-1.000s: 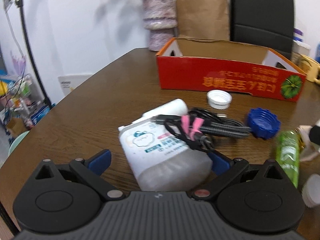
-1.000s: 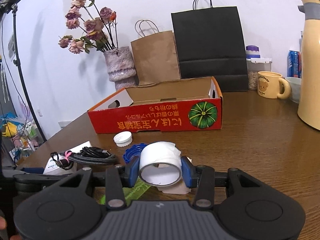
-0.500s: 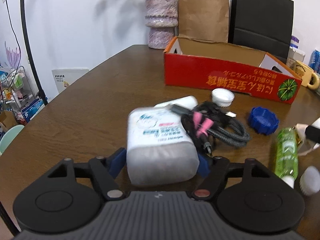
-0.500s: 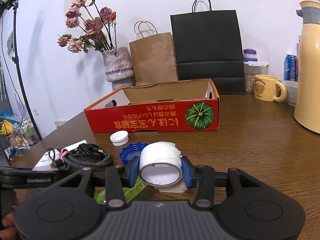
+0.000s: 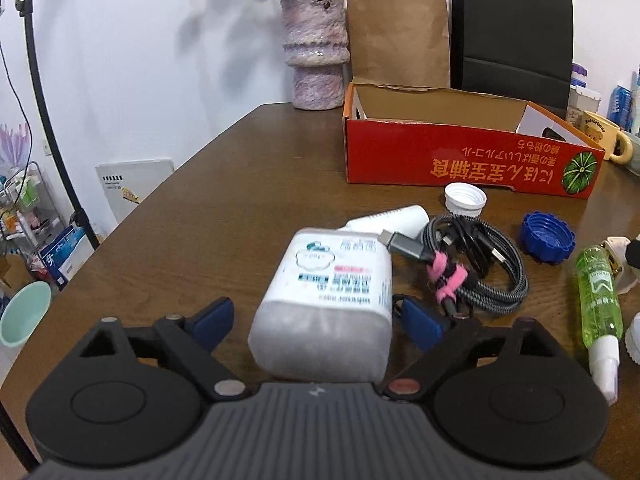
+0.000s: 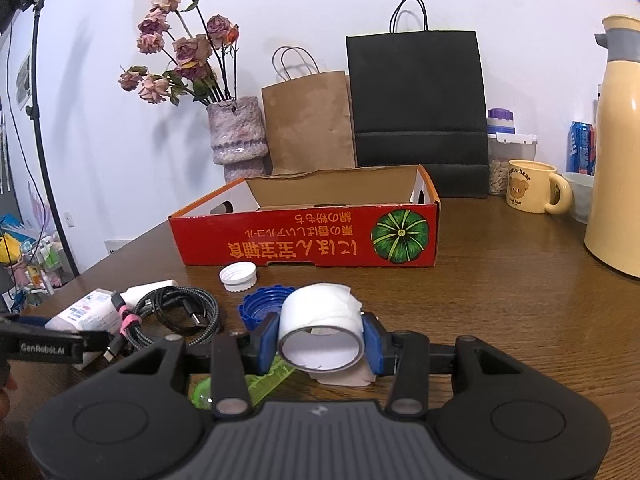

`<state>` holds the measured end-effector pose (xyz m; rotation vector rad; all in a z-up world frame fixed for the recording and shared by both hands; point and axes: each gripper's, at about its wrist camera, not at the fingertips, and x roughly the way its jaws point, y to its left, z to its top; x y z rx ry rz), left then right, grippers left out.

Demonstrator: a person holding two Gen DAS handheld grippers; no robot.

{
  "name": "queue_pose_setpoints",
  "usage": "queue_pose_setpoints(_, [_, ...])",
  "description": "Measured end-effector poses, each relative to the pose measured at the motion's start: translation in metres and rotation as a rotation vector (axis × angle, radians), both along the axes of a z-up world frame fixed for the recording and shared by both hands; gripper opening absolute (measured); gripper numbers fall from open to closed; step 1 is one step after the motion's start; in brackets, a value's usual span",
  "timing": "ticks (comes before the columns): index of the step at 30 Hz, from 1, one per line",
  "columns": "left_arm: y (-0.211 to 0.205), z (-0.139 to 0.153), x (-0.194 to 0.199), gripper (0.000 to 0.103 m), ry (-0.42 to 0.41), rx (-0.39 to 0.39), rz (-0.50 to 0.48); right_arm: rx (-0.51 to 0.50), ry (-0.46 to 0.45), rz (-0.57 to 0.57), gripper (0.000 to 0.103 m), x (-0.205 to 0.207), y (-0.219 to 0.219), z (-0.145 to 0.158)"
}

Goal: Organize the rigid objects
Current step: 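Grasp the white cotton-bud container with the left gripper while the right gripper holds the tape roll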

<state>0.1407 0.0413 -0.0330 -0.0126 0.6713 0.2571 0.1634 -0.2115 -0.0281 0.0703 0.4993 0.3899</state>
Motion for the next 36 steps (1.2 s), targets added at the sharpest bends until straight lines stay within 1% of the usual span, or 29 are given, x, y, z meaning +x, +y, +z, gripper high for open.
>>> queue_pose_setpoints(2, [0.004,0.000,0.004,0.094,0.003,-0.005,0.005,-0.003,-0.004,-0.001,0.043,-0.001,0.000,0.000])
queue_pose_setpoints(4, [0.009,0.000,0.005,0.098,-0.003,-0.017,0.009,-0.005,-0.007,-0.003,0.043,-0.001,0.001,0.000])
queue_pose_setpoints(5, [0.012,0.000,0.006,0.099,-0.004,-0.022,0.009,-0.006,-0.009,-0.004,0.043,-0.002,0.001,0.000])
queue_pose_setpoints(9, [0.021,-0.001,0.005,0.099,-0.010,-0.018,0.029,-0.015,-0.015,-0.007,0.043,-0.003,0.002,0.000])
queue_pose_setpoints(15, [0.025,-0.004,0.010,0.098,0.006,-0.032,0.013,-0.026,-0.023,-0.010,0.043,-0.004,0.004,0.000])
queue_pose_setpoints(17, [0.026,-0.006,0.010,0.090,0.008,-0.053,-0.003,-0.028,-0.025,-0.011,0.043,-0.004,0.004,0.000])
queue_pose_setpoints(18, [0.027,-0.006,0.009,0.080,0.006,-0.065,-0.008,-0.029,-0.026,-0.011,0.043,-0.005,0.004,0.000])
queue_pose_setpoints(19, [0.027,-0.006,0.009,0.069,0.002,-0.079,-0.013,-0.030,-0.027,-0.012,0.043,-0.005,0.005,0.000])
queue_pose_setpoints(20, [0.027,-0.006,0.007,0.067,-0.002,-0.090,-0.018,-0.032,-0.028,-0.012,0.043,-0.005,0.005,0.000])
queue_pose_setpoints(27, [0.022,-0.003,0.001,0.067,-0.021,-0.064,-0.012,-0.039,-0.031,-0.016,0.043,-0.005,0.006,0.000])
queue_pose_setpoints(36, [0.017,0.011,-0.009,0.067,-0.072,-0.066,-0.036,-0.040,-0.049,-0.020,0.043,-0.009,0.006,0.003])
